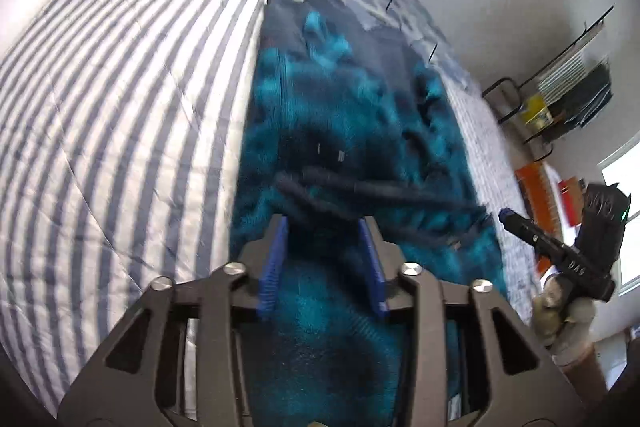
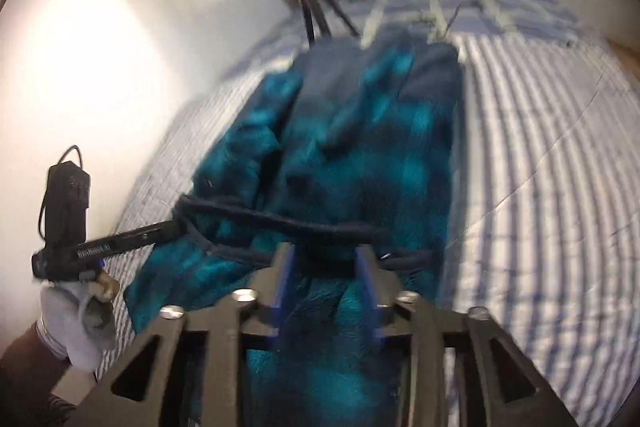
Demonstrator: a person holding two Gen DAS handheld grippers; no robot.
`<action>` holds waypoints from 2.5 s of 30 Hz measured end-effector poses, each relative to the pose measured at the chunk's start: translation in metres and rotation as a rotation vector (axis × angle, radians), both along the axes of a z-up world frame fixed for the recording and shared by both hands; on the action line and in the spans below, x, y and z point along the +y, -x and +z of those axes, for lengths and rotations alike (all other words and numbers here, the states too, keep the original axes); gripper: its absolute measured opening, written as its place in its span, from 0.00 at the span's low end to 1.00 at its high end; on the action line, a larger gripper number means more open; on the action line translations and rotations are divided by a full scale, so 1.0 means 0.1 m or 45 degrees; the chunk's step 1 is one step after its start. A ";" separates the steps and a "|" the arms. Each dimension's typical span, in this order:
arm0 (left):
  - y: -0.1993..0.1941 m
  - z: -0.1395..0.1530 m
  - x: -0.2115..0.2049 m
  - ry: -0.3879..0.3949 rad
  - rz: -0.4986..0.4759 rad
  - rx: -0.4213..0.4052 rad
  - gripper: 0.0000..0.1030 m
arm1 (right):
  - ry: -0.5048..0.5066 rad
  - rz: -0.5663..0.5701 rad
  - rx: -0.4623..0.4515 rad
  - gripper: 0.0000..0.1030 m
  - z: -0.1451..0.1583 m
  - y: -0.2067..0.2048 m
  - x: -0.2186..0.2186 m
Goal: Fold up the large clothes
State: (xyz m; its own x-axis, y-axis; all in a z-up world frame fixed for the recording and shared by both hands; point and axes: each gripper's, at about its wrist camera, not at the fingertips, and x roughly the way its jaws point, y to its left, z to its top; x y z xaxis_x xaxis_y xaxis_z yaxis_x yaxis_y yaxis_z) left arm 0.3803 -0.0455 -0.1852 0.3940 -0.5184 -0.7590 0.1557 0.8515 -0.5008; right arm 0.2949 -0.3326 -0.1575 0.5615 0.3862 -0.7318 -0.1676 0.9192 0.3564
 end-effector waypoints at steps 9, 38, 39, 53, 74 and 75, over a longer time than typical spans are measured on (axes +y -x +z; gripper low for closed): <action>-0.81 0.34 0.29 0.062 0.051 -0.022 0.60 | 0.085 -0.150 -0.144 0.48 0.31 -0.33 -0.55; -2.78 -0.66 -0.37 0.025 -0.099 0.048 0.11 | -0.201 -0.129 0.049 0.26 -0.67 -2.53 -0.72; -2.76 -0.64 -0.41 0.006 -0.110 0.024 0.08 | -0.181 -0.116 0.046 0.15 -0.66 -2.54 -0.68; -2.24 0.00 -0.35 0.068 -0.169 -0.179 0.05 | -0.022 -0.046 -0.151 0.06 0.09 -2.15 -0.47; -0.23 0.79 0.00 0.105 -0.228 -0.294 0.05 | -0.011 0.036 -0.285 0.06 0.77 -0.01 -0.07; -0.13 0.78 0.04 0.115 -0.227 -0.285 0.05 | -0.005 0.035 -0.284 0.06 0.76 0.11 -0.05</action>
State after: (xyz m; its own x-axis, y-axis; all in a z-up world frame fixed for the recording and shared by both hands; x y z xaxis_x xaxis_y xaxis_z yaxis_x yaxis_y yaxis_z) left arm 0.3935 -0.0419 -0.1072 0.4431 -0.6558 -0.6112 0.4142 0.7544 -0.5091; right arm 0.2839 -0.3373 -0.0818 0.6989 0.4059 -0.5889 -0.2675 0.9119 0.3112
